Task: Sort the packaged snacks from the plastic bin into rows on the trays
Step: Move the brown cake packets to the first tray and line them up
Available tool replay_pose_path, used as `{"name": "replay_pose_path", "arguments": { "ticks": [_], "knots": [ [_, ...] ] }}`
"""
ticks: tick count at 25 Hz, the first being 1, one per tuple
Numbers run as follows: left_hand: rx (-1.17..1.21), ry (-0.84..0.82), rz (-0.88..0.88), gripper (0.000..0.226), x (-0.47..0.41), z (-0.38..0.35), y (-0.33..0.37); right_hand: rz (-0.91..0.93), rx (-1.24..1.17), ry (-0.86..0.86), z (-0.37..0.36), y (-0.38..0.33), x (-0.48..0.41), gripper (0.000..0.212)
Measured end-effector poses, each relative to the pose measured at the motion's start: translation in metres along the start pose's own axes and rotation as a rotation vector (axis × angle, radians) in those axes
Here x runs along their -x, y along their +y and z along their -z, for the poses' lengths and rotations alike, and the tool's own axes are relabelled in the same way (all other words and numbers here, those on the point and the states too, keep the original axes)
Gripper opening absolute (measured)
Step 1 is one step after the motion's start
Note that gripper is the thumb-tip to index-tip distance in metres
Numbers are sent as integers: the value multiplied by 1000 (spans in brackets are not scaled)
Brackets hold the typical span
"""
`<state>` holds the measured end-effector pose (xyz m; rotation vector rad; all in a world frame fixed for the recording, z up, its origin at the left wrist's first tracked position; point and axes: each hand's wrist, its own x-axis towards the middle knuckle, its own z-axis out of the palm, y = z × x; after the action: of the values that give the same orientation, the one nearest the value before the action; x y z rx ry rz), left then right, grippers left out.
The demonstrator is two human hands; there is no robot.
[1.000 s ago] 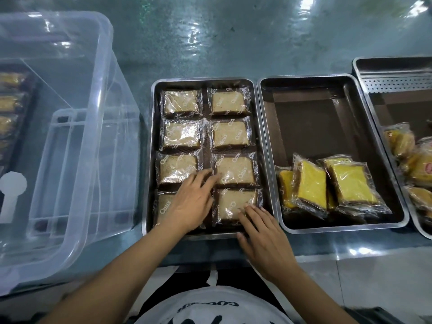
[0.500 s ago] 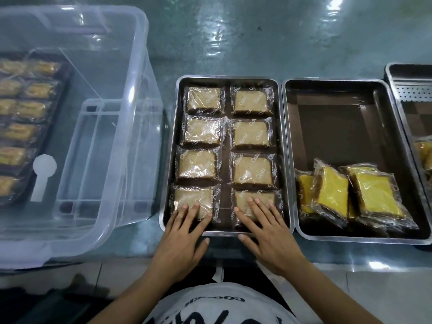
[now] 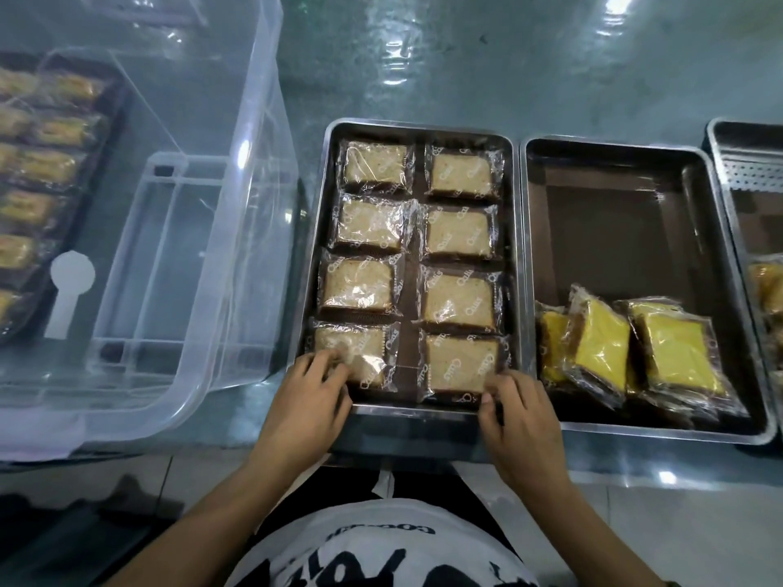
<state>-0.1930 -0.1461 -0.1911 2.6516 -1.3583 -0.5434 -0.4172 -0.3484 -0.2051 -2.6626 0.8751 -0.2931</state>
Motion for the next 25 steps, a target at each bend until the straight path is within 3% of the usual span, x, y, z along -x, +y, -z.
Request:
{"name": "replay_pose_path", "arguments": {
  "ticks": [3, 7, 11, 18, 25],
  "knots": [
    [-6, -76, -90, 44, 0, -3, 5, 87, 24, -72, -4, 3, 7, 23],
    [19, -212, -47, 49, 3, -9, 9, 120, 22, -91, -6, 5, 11, 27],
    [-15, -96, -75, 46, -2, 3, 17, 83, 7, -54, 1, 8, 3, 27],
    [17, -219, -409, 49, -2, -9, 80, 124, 48, -73, -6, 14, -22, 29],
    [-17, -356, -332, 56, -17, -14, 84, 152, 133, -180, -15, 10, -43, 38]
  ]
}}
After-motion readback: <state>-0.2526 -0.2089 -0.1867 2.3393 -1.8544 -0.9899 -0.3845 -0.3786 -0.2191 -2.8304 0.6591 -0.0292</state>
